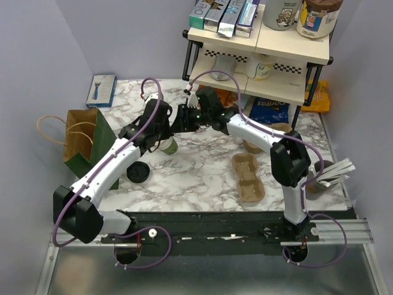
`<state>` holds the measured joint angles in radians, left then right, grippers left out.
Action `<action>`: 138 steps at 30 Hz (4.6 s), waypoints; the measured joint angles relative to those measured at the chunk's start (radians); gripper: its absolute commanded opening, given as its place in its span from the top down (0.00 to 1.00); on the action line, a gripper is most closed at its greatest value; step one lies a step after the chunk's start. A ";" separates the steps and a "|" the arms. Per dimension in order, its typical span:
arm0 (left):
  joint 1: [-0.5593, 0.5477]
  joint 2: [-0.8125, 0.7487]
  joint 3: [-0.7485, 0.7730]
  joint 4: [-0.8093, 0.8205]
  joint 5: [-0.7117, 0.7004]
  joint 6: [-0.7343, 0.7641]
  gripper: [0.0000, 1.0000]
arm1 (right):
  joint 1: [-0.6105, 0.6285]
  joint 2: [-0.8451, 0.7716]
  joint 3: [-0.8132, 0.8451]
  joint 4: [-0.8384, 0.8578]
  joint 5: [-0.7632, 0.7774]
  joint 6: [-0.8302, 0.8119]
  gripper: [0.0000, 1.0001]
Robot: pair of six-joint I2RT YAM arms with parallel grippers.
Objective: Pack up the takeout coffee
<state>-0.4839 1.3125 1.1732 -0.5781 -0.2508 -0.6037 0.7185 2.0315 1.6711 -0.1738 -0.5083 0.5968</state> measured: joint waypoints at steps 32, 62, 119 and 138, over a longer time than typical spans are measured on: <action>-0.022 -0.076 -0.025 0.013 -0.011 0.008 1.00 | 0.068 0.089 0.026 -0.161 0.208 -0.075 0.52; 0.322 -0.250 -0.103 -0.089 -0.076 -0.132 0.01 | 0.129 0.134 0.461 -0.230 0.280 -0.159 0.39; 0.440 -0.531 -0.437 0.090 0.162 -0.296 0.01 | 0.164 0.058 0.298 -0.359 0.529 -0.160 0.99; 0.559 -0.437 -0.609 0.350 0.586 -0.454 0.04 | 0.122 0.032 0.211 -0.314 0.508 -0.098 0.99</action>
<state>0.0753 0.8753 0.5640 -0.2283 0.3347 -1.0573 0.8410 2.0640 1.8820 -0.4873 -0.0002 0.4984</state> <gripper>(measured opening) 0.977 0.014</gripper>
